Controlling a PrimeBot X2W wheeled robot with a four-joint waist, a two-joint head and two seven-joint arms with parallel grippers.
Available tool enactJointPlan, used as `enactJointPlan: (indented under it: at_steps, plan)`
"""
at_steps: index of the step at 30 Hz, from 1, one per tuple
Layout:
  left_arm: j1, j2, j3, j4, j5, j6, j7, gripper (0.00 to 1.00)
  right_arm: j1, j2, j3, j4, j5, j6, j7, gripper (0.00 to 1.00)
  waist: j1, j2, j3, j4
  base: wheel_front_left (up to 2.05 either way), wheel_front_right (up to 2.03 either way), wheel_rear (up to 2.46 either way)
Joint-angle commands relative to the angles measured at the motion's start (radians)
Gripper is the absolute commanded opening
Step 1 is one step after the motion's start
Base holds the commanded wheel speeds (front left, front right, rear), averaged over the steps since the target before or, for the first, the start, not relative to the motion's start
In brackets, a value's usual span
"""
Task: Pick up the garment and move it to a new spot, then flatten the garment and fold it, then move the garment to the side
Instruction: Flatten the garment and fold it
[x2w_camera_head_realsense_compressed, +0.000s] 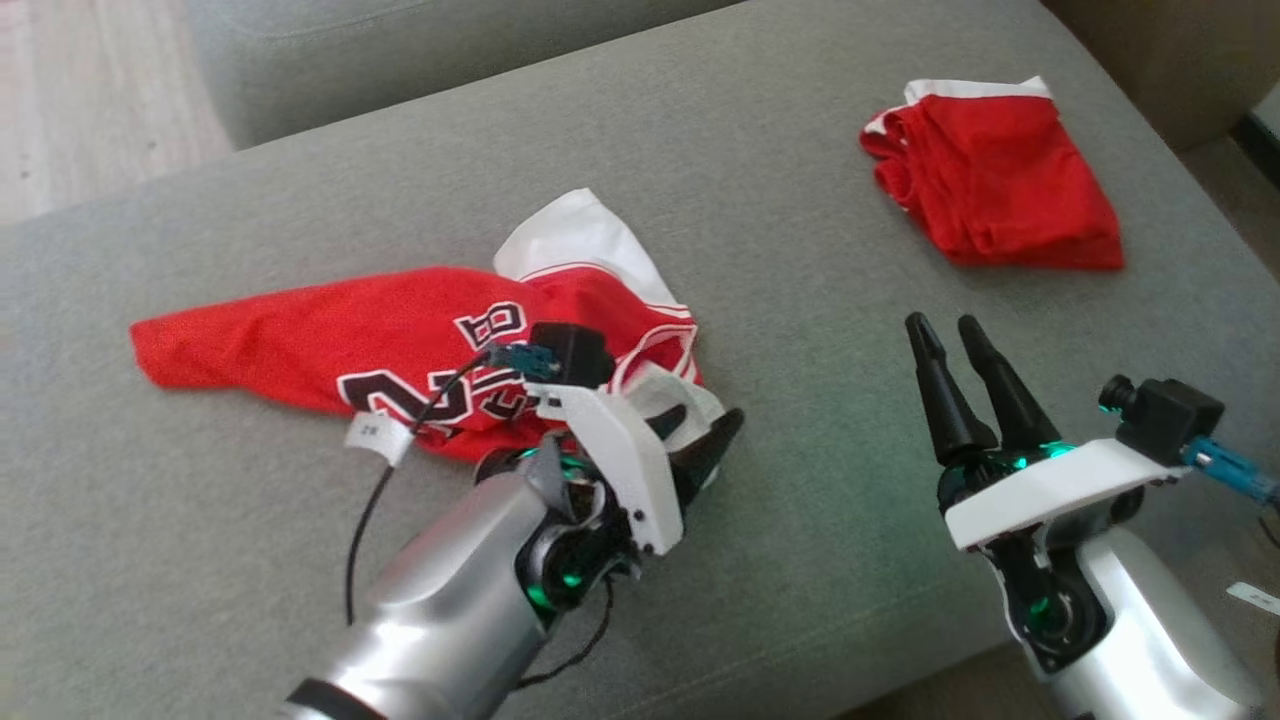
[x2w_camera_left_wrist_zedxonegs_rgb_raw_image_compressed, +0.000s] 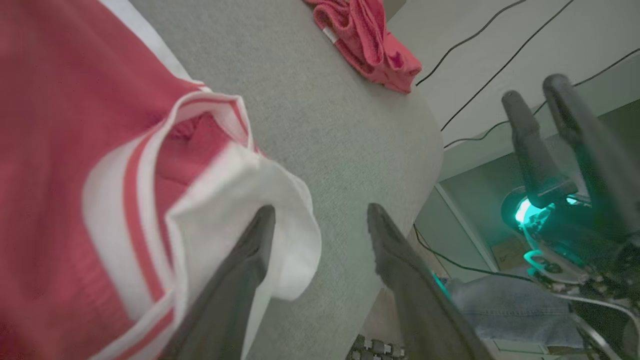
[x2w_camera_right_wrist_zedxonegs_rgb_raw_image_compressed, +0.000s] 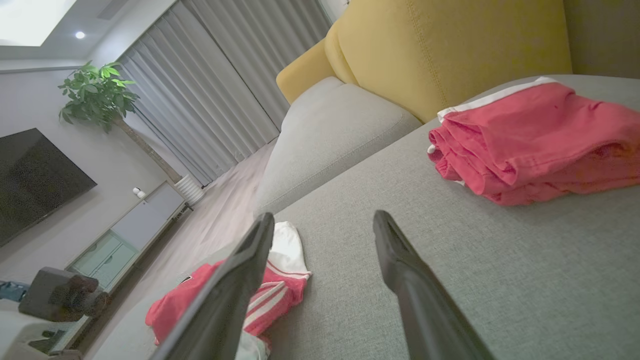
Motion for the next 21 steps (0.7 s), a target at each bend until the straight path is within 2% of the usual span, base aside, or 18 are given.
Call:
enactJointPlan:
  at_steps: [1, 4, 7, 9, 11, 14, 17, 21]
  plan:
    - [-0.085, 0.01, 0.01, -0.029, -0.03, -0.006, -0.029, 1.0, -0.025, -0.014, 0.005, -0.028, -0.004, -0.001, -0.009, 1.0, 0.0, 0.0, -0.004, 0.021, 0.0, 0.0, 0.0]
    - [-0.135, 0.01, -0.025, -0.033, -0.056, -0.018, -0.062, 1.0, -0.016, -0.03, -0.01, -0.025, -0.006, -0.001, -0.01, 1.0, 0.0, 0.0, -0.021, 0.055, 0.0, 0.0, 0.0]
    - [-0.175, 0.014, -0.019, -0.058, -0.066, -0.035, -0.07, 1.0, 0.001, -0.039, -0.027, -0.027, -0.01, -0.001, -0.009, 1.0, 0.0, 0.0, -0.048, 0.092, 0.0, 0.0, 0.0]
    - [-0.192, 0.047, 0.0, -0.102, -0.068, -0.039, -0.07, 1.0, 0.016, -0.042, -0.04, -0.028, -0.013, -0.001, -0.008, 1.0, 0.0, 0.0, -0.069, 0.115, 0.0, 0.0, 0.0]
    - [-0.198, 0.109, 0.022, -0.162, -0.051, -0.026, -0.083, 1.0, 0.031, -0.043, -0.051, -0.03, -0.017, -0.001, -0.005, 1.0, 0.0, 0.0, -0.086, 0.135, 0.0, 0.0, 0.0]
    - [-0.176, 0.233, 0.054, -0.256, 0.012, 0.025, -0.138, 1.0, 0.051, -0.041, -0.064, -0.036, -0.024, -0.001, 0.002, 1.0, 0.0, 0.0, -0.102, 0.156, 0.0, 0.0, 0.0]
    - [-0.102, 0.343, 0.096, -0.336, 0.076, 0.097, -0.242, 1.0, 0.065, -0.034, -0.072, -0.046, -0.03, -0.001, 0.012, 1.0, 0.0, 0.0, -0.105, 0.169, 0.0, 0.0, 0.0]
    - [0.052, 0.44, 0.167, -0.397, 0.133, 0.212, -0.41, 1.0, 0.075, -0.029, -0.087, -0.06, -0.038, -0.001, 0.022, 1.0, 0.0, 0.0, -0.097, 0.184, 0.0, 0.0, 0.0]
